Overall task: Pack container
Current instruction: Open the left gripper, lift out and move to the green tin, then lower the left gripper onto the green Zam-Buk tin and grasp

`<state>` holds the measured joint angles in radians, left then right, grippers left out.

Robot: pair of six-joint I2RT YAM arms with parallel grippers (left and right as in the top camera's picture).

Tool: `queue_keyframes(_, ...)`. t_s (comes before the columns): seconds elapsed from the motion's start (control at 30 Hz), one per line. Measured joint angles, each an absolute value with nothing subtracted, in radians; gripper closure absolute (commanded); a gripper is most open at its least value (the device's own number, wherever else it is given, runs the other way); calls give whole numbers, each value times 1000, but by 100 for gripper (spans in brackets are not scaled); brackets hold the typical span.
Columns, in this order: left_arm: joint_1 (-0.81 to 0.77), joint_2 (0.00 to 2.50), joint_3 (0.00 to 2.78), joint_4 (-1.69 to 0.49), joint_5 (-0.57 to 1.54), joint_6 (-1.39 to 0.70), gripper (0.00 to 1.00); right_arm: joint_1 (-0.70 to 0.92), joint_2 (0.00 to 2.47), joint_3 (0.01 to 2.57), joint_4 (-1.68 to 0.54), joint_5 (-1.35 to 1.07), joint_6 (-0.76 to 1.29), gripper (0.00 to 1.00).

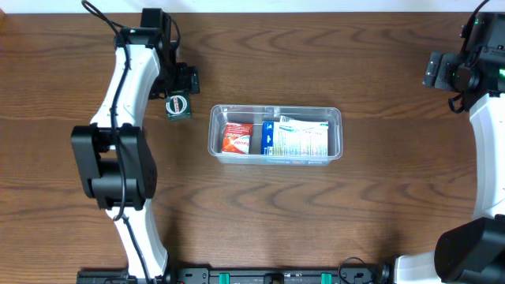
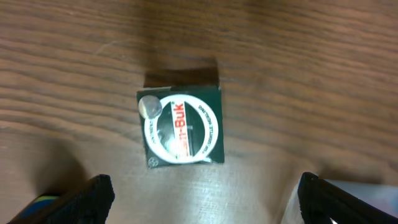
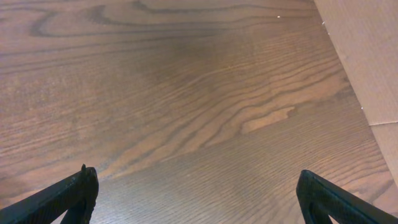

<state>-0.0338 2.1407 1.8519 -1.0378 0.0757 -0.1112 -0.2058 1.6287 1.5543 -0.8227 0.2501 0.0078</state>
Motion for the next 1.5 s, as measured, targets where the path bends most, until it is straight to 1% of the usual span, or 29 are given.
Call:
queue_keyframes(0.3, -34, 2239, 1852, -1028, 71, -178, 6, -206, 1629, 1554, -823, 250, 8, 1)
queue_keyframes(0.7, -23, 2304, 1852, -992, 71, -183, 6, -206, 1629, 1554, -823, 250, 8, 1)
queue_keyframes(0.73, -20, 2304, 1852, -989, 71, -183, 7, -206, 1629, 1554, -823, 250, 8, 1)
queue_keyframes(0.77, -18, 2304, 1852, -989, 71, -183, 11, -206, 1629, 1554, -823, 250, 8, 1)
queue_keyframes(0.87, -15, 2304, 1852, -989, 71, -189, 38, -206, 1629, 1554, -823, 250, 8, 1)
queue_keyframes(0.9, -15, 2304, 1852, -991, 69, -186, 44, -206, 1629, 1554, -824, 250, 8, 1)
queue_keyframes(0.93, -15, 2304, 1852, -992, 71, -186, 46, -206, 1629, 1554, -824, 250, 8, 1)
queue_keyframes(1.23, -15, 2304, 1853, -1026, 72, -183, 48, -206, 1629, 1554, -825, 250, 8, 1)
queue_keyframes(1.5, -15, 2286, 1854, -1144, 72, -183, 48, -206, 1629, 1554, -826, 250, 8, 1)
